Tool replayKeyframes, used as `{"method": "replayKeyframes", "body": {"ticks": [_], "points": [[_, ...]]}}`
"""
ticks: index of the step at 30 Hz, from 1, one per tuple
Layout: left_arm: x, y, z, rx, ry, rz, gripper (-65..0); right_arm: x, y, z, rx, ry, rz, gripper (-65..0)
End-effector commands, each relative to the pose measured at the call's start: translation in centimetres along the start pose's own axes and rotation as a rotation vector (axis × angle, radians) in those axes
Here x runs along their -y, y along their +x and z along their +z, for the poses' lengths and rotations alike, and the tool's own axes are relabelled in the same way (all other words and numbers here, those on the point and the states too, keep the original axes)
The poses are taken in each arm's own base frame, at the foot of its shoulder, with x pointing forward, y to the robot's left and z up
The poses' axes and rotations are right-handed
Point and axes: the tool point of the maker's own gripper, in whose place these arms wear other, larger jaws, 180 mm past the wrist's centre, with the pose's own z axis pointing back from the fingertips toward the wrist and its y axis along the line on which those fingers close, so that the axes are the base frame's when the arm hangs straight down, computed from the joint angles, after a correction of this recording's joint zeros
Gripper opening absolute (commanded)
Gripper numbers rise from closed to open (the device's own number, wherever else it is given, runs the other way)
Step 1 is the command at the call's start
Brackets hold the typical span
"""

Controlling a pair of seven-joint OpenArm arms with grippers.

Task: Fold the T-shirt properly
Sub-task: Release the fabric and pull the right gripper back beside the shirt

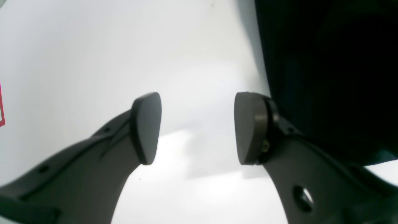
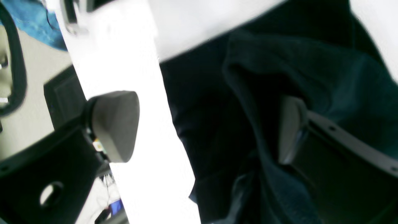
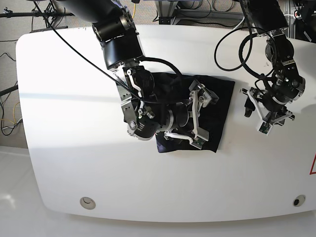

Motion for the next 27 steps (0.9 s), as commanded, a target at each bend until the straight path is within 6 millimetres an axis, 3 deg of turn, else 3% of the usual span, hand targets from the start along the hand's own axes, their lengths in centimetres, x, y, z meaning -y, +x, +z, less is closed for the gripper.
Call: {"method": "replayKeyframes", "body": {"ticks": [1, 8, 12, 16, 18, 23, 27], "points": [[-0.5, 1.3, 0.3, 0.044, 0.013, -0.009, -30.6, 1.3, 3.2, 1.8, 0.107, -0.033, -0.006, -5.3], [-0.5, 1.3, 0.3, 0.044, 0.013, -0.009, -30.6, 5.8, 5.3, 5.5, 0.224, -0.127, -0.17, -5.3], [-0.5, 1.3, 0.4, 0.043, 0.014, -0.01, -30.6, 8.7, 5.0, 7.9, 0.256, -0.195, -0.218, -5.3], [-0.5, 1.3, 0.4, 0.043, 0.014, -0.01, -30.6, 11.4, 3.3, 10.1, 0.262, -0.262, -0.27, -5.2], [-0.5, 1.3, 0.4, 0.043, 0.014, -0.01, -30.6, 13.0, 1.5, 11.4, 0.254, -0.306, -0.308, -5.2], [-0.5, 1.3, 0.4, 0.043, 0.014, -0.01, -30.6, 14.9, -3.3, 12.8, 0.218, -0.361, -0.391, -5.2], [-0.4, 1.4, 0.3, 0.044, 0.012, -0.01, -30.6, 15.2, -6.9, 13.0, 0.169, -0.382, -0.441, -5.3]]}}
